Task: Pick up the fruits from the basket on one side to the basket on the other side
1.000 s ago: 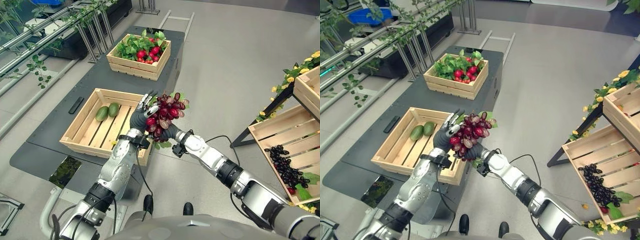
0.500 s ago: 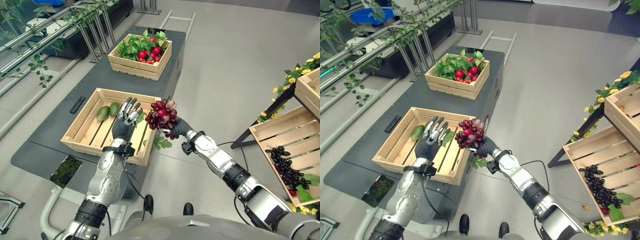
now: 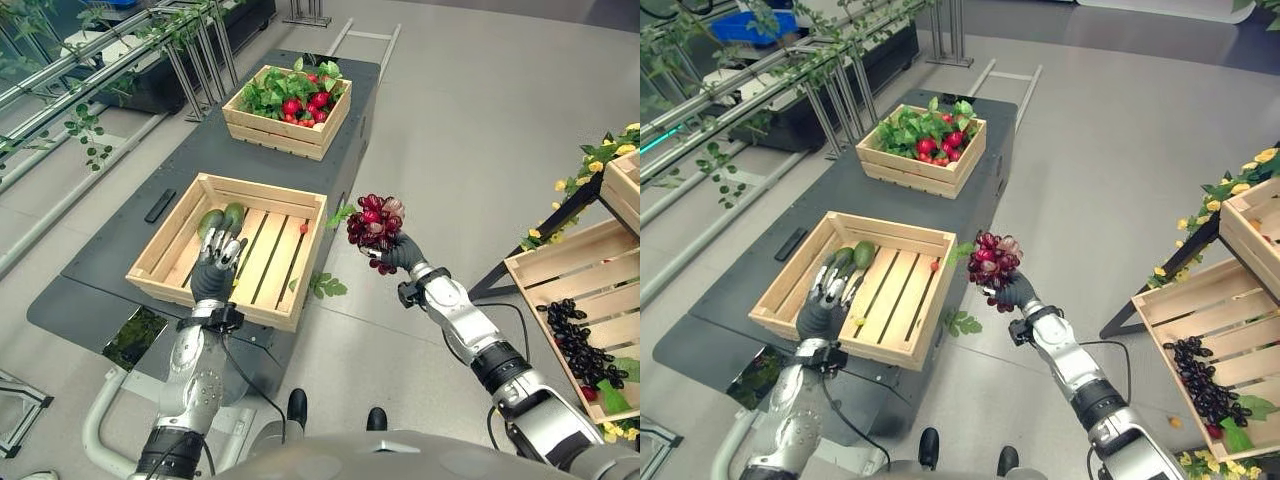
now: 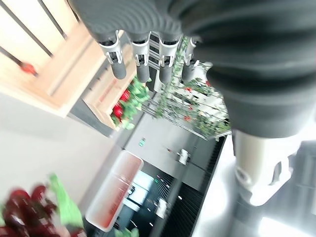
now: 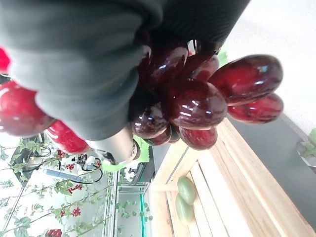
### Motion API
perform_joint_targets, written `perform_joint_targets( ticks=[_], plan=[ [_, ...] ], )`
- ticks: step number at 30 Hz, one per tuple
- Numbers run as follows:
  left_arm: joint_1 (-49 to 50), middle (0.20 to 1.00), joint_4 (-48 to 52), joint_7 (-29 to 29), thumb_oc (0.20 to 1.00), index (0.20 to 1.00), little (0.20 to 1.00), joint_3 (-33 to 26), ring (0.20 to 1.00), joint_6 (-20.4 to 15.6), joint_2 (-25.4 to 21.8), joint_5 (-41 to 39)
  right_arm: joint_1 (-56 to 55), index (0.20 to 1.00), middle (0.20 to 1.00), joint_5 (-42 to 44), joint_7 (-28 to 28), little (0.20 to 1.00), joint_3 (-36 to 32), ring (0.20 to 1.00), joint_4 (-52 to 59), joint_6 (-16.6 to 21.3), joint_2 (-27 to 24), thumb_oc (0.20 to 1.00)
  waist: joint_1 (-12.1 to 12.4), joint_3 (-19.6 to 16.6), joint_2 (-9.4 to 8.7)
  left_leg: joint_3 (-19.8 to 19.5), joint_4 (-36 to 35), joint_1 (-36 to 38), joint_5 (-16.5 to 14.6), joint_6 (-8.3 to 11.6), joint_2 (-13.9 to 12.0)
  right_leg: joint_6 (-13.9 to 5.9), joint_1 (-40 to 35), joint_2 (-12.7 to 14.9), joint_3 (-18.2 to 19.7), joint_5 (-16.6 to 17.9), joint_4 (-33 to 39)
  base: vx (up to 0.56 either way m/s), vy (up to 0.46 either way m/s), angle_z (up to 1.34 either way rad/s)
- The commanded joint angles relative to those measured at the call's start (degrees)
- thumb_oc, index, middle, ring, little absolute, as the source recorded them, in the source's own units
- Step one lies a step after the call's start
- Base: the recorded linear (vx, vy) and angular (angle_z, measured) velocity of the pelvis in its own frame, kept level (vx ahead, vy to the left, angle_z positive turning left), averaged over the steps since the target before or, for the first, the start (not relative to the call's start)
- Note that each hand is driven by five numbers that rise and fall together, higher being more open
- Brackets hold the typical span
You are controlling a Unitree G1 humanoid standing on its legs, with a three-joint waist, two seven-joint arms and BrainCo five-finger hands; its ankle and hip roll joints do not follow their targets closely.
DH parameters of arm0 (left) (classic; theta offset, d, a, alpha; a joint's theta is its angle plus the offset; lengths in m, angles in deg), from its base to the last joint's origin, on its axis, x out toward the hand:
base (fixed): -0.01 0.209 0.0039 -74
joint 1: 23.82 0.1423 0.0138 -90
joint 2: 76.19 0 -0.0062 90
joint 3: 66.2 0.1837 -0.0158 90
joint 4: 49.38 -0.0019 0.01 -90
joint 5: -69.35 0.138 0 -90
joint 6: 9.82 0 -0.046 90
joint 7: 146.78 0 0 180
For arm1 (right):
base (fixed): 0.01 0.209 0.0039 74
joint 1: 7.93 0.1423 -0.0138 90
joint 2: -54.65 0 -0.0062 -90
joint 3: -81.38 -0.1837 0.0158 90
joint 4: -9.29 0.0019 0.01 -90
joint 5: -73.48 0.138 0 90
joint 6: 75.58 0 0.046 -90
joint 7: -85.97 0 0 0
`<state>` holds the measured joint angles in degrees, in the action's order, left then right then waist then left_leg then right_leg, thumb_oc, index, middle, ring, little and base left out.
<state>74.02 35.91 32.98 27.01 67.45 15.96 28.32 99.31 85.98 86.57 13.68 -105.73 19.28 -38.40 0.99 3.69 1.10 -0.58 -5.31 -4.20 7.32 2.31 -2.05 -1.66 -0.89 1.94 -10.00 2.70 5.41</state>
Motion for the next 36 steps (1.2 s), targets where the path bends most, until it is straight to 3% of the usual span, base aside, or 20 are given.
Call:
perform_joint_targets(
  ticks=[1, 6, 10, 19, 26, 36],
  plan=[
    [0.3, 1.000, -2.9, -0.4, 1.000, 1.000, 1.000, -2.2, 1.000, -3.0, -2.4, 6.2, 1.5, 0.200, 0.200, -0.2, -1.2, 0.200, -4.5, 0.200, 6.7, 6.7, 0.6, 0.200, 1.7, -0.9, -4.18, 0.0, 0.3, 3.0, -7.3, 0.48, 0.2, -6.04, 0.6, 5.3, -0.2, -0.3, -0.4, 0.00, 0.000, 0.00],
    [2.7, 1.000, -12.2, -1.7, 1.000, 1.000, 1.000, -3.2, 1.000, -1.9, -4.1, 17.5, -1.3, 0.200, 0.200, -1.0, -1.8, 0.200, -8.4, 0.200, 8.4, 7.0, -1.8, 0.200, 1.7, -0.9, -4.05, -0.1, 0.3, 2.9, -7.2, 0.43, 0.3, -6.24, 0.8, 5.4, -0.3, -0.2, -0.4, 0.00, 0.000, 0.00],
    [1.5, 1.000, -25.3, -3.8, 1.000, 1.000, 1.000, -2.0, 1.000, -0.7, -4.0, 24.4, -4.3, 0.200, 0.200, 0.1, -2.1, 0.200, -11.6, 0.200, 10.7, 7.6, -3.6, 0.200, 1.3, -0.9, -4.05, 0.2, 0.3, 3.0, -7.2, 0.41, 0.3, -6.39, 0.8, 5.3, -0.2, -0.1, -0.4, 0.00, 0.000, 0.00],
    [-4.2, 1.000, -58.7, -6.6, 1.000, 1.000, 1.000, -0.4, 1.000, 4.1, 0.6, 33.3, -9.5, 0.200, 0.200, 2.7, -3.8, 0.200, -17.3, 0.200, 15.0, 9.1, -5.8, 0.200, -0.6, -1.1, -4.25, 1.1, 0.3, 3.5, -7.4, 0.34, 0.3, -6.43, 1.2, 5.2, 0.6, 0.1, -0.6, 0.00, 0.003, -0.01],
    [-4.3, 1.000, -72.2, -6.6, 1.000, 1.000, 1.000, -5.0, 1.000, 7.7, 1.8, 38.3, -12.5, 0.200, 0.200, 3.3, -4.0, 0.200, -20.1, 0.200, 17.5, 8.7, -6.8, 0.200, -1.2, -1.5, -4.79, 2.1, 0.3, 3.8, -7.9, 0.16, 0.4, -6.61, 1.6, 5.2, 1.5, 0.5, -0.6, 0.00, 0.022, -0.09],
    [-4.7, 1.000, -73.5, -6.5, 1.000, 1.000, 1.000, -6.8, 1.000, 8.2, 0.5, 41.8, -17.0, 0.200, 0.200, 2.9, -2.7, 0.200, -23.5, 0.200, 21.3, 7.1, -7.6, 0.200, -1.9, -0.1, -5.34, 3.5, 0.3, 3.6, -8.3, -1.69, 3.0, -7.83, 3.1, 6.9, 3.2, 1.8, -1.8, -0.02, 0.084, -0.10]
  ],
)
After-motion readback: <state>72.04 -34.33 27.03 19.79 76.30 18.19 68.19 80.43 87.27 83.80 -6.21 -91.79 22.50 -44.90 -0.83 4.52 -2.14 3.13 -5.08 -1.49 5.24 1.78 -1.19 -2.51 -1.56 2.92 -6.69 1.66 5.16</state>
